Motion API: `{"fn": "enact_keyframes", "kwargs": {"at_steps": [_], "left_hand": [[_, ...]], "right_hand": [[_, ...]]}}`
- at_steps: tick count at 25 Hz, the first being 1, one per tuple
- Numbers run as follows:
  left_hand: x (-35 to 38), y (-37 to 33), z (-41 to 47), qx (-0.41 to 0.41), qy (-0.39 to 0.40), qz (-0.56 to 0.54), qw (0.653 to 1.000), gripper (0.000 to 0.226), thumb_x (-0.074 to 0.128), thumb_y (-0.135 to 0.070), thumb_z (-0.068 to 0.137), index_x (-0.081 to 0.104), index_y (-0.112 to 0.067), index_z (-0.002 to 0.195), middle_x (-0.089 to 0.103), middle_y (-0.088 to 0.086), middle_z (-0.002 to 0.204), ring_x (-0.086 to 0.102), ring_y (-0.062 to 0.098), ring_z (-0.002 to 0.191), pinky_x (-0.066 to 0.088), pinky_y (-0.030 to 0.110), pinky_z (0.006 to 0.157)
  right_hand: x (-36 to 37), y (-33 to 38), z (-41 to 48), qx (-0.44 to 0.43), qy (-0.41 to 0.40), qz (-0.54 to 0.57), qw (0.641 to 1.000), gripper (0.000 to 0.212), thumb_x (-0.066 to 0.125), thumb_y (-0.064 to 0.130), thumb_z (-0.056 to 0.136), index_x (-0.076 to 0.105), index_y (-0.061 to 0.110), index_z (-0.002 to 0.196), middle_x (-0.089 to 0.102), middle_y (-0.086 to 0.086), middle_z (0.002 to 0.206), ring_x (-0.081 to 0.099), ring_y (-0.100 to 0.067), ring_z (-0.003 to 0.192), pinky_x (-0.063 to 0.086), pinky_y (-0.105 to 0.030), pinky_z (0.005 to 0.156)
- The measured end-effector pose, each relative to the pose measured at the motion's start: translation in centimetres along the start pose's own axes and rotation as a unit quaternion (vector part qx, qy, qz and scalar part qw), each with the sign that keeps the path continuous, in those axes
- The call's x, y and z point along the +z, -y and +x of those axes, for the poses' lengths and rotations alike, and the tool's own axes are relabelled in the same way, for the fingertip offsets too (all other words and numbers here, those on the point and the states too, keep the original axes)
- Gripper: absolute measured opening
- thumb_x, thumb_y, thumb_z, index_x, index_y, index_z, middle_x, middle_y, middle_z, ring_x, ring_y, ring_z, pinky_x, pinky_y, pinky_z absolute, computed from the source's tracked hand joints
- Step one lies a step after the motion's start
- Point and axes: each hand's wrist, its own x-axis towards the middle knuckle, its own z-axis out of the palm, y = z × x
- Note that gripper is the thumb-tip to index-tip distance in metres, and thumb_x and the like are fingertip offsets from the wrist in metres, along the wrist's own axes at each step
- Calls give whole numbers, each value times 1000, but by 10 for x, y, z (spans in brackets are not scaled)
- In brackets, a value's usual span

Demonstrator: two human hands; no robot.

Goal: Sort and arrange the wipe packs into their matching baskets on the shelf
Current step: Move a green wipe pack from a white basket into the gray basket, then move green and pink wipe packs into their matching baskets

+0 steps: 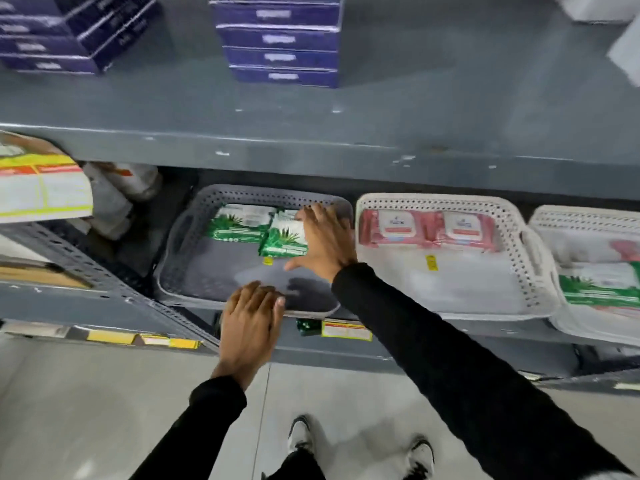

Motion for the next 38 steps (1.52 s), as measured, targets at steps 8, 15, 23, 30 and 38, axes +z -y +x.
{"fn": "enact_keyframes", "kwargs": {"at_steps": [8, 15, 23, 30, 38], "left_hand": [[-4, -11, 0, -24, -6, -50, 998, 36, 33, -31, 106, 64, -15, 114, 70, 5, 115, 61, 30, 117, 45, 43, 93], [4, -132, 38, 116, 12, -152, 981, 38, 39, -34, 104, 56, -15, 132, 53, 5, 148, 43, 25, 143, 39, 41, 110], [58, -313, 26, 166, 87, -134, 973, 38, 40, -31, 103, 62, -10, 127, 71, 8, 116, 62, 31, 116, 44, 41, 98], [77, -338, 24, 162, 99, -2, 982, 28, 41, -23, 91, 62, -17, 109, 65, 3, 96, 59, 32, 82, 36, 41, 72], [53, -323, 28, 151, 102, -115, 976, 33, 35, -24, 100, 64, -20, 115, 68, 0, 100, 61, 29, 91, 41, 39, 80]], "right_hand": [[41, 8, 5, 17, 13, -56, 998, 104, 94, 48, 52, 43, 22, 138, 48, -9, 134, 46, -32, 125, 46, -49, 96], [-70, -139, -83, 105, -97, 144, 979, 84, 89, 46, 63, 52, 21, 135, 55, -8, 132, 50, -31, 124, 45, -50, 101], [-132, -396, -220, 275, 75, 65, 956, 104, 94, 40, 62, 43, 20, 150, 44, -6, 156, 37, -28, 145, 28, -39, 119], [-115, -439, -233, 241, 54, 32, 969, 94, 93, 41, 58, 53, 22, 141, 55, -6, 144, 43, -30, 136, 29, -43, 106], [-143, -329, -199, 222, -141, 203, 943, 80, 93, 26, 51, 62, 22, 124, 66, -5, 121, 57, -28, 117, 47, -50, 99]]}}
